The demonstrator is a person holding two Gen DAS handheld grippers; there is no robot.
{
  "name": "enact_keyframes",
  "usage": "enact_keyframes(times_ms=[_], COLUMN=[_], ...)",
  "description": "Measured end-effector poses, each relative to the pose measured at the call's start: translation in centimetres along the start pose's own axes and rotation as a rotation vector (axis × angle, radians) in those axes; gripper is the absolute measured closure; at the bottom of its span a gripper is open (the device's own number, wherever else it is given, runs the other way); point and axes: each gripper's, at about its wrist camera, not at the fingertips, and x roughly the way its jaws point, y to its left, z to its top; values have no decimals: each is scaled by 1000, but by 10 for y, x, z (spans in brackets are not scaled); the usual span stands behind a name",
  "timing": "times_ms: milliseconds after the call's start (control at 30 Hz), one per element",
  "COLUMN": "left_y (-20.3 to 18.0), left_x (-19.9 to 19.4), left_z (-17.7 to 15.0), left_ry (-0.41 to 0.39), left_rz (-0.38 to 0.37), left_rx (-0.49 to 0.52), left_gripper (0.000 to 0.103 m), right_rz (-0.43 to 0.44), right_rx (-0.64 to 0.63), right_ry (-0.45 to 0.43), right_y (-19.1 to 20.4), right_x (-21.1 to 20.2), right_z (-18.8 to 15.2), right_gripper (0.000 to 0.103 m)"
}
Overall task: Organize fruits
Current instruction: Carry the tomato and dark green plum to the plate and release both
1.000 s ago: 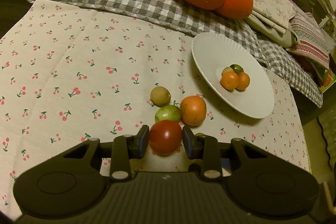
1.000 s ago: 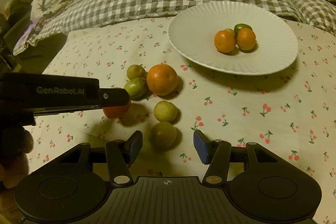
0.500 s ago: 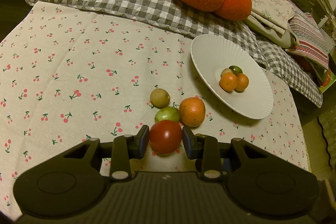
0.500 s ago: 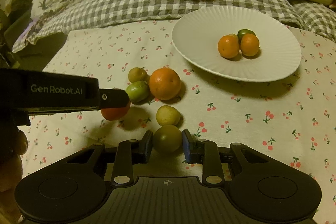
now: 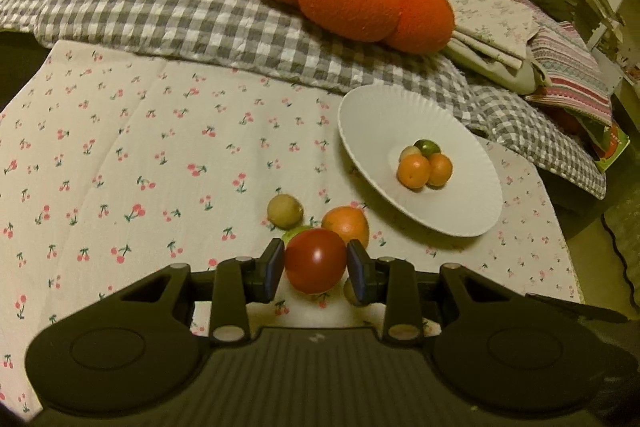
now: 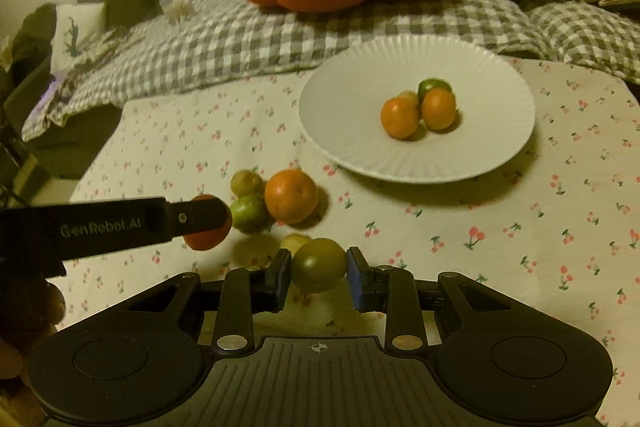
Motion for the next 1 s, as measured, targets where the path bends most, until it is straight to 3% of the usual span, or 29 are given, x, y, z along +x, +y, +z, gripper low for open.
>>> enact_keyframes(times_ms=[567, 1000], left_y=[-20, -32], left_x=[-2, 20], left_z=[13, 27], left_ry=[-75, -115], left_rz=[-13, -83], left_rx=[96, 139], left_gripper=[70, 70], right_rz=[-28, -89], right_rx=[124, 233], right_ry=[-92, -137], right_y=[-40, -79], right_x=[-35, -49], right_z=[20, 33], right_gripper=[75, 75])
